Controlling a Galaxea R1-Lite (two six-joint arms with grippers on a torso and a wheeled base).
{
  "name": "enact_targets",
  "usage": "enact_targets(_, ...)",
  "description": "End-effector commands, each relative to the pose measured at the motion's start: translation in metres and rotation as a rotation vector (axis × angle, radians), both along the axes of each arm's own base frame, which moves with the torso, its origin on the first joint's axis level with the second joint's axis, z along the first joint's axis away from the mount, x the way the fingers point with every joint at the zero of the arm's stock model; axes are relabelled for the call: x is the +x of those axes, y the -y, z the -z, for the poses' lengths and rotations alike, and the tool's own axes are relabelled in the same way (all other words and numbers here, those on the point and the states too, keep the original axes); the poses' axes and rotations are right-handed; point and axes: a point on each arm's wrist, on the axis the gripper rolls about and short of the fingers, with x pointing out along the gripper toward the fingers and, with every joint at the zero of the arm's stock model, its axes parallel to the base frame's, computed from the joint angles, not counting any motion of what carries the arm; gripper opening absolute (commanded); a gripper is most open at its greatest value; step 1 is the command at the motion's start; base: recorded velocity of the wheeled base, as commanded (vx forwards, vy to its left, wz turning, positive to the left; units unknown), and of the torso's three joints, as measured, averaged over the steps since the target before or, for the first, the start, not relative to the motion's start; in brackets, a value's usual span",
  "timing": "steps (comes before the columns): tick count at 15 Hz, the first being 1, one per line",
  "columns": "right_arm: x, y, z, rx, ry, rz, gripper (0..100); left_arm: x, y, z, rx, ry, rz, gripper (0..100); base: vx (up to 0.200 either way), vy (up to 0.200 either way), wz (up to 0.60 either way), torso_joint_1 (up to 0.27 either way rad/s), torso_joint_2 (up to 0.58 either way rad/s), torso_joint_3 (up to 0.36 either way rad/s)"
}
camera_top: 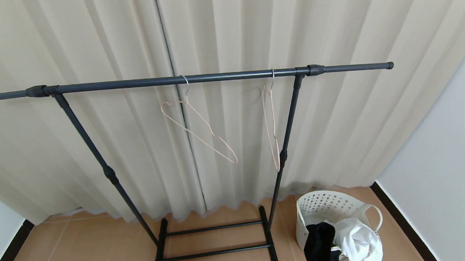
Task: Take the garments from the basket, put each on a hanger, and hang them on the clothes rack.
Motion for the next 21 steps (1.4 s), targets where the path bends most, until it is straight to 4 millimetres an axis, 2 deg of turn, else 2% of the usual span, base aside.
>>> enact_targets(1,0.0,0.0,-0.0003,0.0,0.0,-0.001,100,0.0001,0.0,-0.0002,-0.001,-0.001,0.0,100,0.0,0.0,0.0,0.0,0.0,0.0)
enact_targets(4,0.0001,0.0,0.0001,0.0,-0.001,-0.001,100,0.0001,0.0,-0.0002,-0.001,-0.001,0.0,100,0.0,0.0,0.0,-0.019,0.03,0.027)
enact_targets(21,0.0,0.0,-0.0003,0.0,0.0,-0.001,100,0.0001,0.0,-0.0002,-0.001,-0.001,0.0,100,0.0,0.0,0.0,-0.144,0.35,0.192)
